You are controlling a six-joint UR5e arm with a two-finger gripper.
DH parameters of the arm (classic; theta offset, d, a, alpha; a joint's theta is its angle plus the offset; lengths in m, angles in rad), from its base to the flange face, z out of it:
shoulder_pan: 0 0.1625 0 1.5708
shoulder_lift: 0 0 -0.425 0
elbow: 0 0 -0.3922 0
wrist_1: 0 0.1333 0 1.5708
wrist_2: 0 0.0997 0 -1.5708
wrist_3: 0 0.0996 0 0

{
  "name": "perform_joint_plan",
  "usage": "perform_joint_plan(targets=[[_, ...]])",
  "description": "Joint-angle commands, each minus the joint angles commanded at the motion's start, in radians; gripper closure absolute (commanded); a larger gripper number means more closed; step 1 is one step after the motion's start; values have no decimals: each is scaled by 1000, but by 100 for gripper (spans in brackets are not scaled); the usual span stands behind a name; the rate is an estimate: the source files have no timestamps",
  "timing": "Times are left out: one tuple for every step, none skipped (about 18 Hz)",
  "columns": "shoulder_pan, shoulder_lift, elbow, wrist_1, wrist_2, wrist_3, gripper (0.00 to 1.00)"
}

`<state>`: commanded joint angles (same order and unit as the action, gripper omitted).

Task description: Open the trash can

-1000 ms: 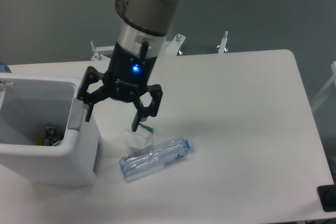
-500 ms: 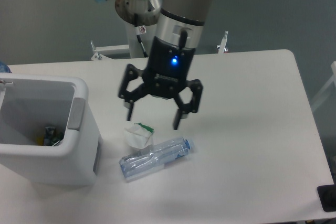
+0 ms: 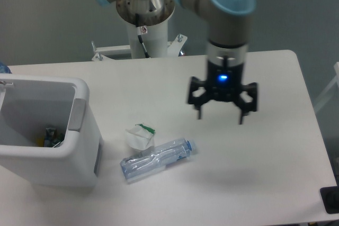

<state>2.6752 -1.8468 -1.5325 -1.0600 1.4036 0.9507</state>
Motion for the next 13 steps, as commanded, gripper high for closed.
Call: perform_joint_plan(targets=[[5, -20, 8, -3, 6, 32, 0], [14, -32, 14, -5, 17, 54, 0], [28, -38, 15, -5, 29, 78, 0], [31, -43, 18, -5, 34, 120, 0], [29, -48, 20, -12, 34, 178, 0], [31, -60, 21, -17, 35, 234, 0], [31, -66, 25, -17, 41, 279, 0], [32, -66, 25, -18, 54, 308, 0], [31, -66, 25, -20, 67, 318, 0], [31, -65, 18, -20, 77, 318, 0], [28, -66, 14, -17, 80, 316, 0], [26, -66, 12, -17, 80, 315, 0], [26, -66, 12, -17, 81, 315, 0]])
